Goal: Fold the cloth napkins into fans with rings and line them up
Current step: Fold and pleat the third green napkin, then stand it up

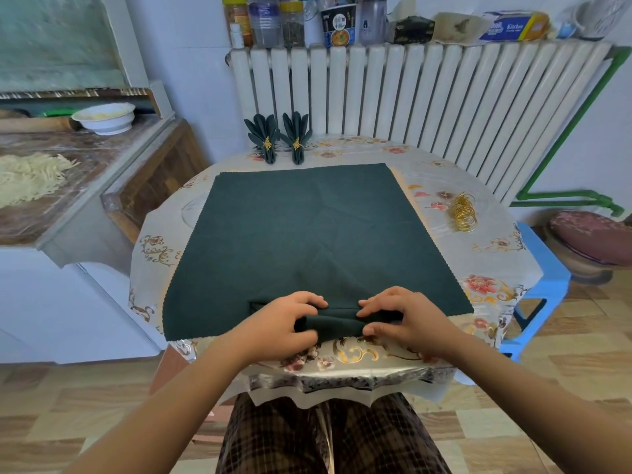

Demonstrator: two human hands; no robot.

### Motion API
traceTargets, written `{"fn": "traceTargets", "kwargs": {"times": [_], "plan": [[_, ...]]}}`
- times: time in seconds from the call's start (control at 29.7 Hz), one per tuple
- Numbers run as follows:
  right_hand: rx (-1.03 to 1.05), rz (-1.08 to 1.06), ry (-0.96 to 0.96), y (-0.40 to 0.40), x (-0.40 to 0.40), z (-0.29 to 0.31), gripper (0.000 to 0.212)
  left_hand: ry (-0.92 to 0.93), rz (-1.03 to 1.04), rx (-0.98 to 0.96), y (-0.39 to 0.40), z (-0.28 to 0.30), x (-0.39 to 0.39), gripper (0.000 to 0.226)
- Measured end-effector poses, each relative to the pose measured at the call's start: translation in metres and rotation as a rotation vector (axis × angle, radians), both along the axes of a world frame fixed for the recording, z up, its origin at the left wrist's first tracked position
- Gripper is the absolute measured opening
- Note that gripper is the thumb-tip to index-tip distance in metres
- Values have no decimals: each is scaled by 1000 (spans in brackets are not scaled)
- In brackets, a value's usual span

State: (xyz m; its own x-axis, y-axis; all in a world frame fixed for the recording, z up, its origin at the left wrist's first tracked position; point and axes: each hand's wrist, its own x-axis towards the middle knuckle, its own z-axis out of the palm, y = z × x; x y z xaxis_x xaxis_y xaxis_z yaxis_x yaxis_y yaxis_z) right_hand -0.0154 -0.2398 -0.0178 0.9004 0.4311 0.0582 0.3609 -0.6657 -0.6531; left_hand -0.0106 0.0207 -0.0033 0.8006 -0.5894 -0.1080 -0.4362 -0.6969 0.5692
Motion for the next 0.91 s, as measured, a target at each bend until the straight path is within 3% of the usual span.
{"fn": "traceTargets", "kwargs": {"times": [0.07, 0.17, 0.4, 0.74, 0.91], "plan": [[40, -30, -43, 4, -11, -6, 23, 51, 49, -60, 7, -1, 1, 9], [95, -102, -125, 9, -17, -17, 15, 86, 184, -191, 9, -6, -4, 23], [149, -254, -81, 18, -15, -16, 13, -214, 378, -236, -3, -21, -9, 6], [111, -257, -57, 23, -14, -16, 17, -417, 360, -174, -7, -36, -4, 9], [40, -243, -236, 28, -16, -23, 15, -560, 279, -27, -14, -30, -2, 8]]}}
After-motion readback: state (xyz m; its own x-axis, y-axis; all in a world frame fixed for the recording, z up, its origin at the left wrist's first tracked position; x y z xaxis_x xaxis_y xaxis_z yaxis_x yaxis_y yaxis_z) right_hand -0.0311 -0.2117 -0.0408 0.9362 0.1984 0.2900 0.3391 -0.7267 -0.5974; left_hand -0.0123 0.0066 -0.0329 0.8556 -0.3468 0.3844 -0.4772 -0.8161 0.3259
